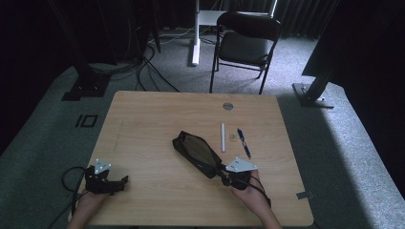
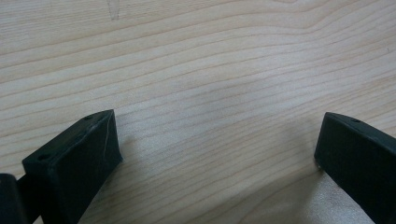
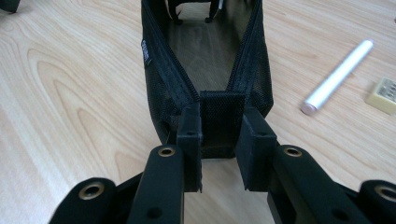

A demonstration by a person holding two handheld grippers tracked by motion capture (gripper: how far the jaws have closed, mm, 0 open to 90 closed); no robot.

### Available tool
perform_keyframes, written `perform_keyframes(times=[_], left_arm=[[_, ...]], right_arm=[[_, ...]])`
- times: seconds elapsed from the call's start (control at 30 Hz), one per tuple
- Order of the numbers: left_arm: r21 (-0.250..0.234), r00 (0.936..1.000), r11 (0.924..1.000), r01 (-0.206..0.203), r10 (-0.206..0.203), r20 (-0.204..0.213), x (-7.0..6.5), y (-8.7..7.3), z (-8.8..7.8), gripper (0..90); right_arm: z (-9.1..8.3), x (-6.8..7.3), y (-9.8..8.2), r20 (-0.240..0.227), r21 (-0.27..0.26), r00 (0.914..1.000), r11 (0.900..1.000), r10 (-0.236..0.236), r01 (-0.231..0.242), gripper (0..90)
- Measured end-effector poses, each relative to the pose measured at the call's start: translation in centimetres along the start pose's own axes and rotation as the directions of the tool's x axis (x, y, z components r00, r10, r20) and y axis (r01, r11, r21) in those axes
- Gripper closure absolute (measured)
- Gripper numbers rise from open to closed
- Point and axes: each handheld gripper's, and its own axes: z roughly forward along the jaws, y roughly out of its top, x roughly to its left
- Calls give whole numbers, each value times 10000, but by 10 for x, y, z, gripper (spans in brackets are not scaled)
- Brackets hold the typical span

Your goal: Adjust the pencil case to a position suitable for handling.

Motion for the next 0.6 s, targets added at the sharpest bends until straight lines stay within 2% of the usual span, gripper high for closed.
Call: perform_keyframes(times=[0.17,0.6], left_arm=[[0,10000,10000,0,0,-1,0,0,0,3],[1,10000,10000,0,0,-1,0,0,0,4]], right_arm=[[-10,-3,-6,11,-48,10000,10000,82,-82,730],[-29,-8,-20,-46,24,10000,10000,-60,60,730]])
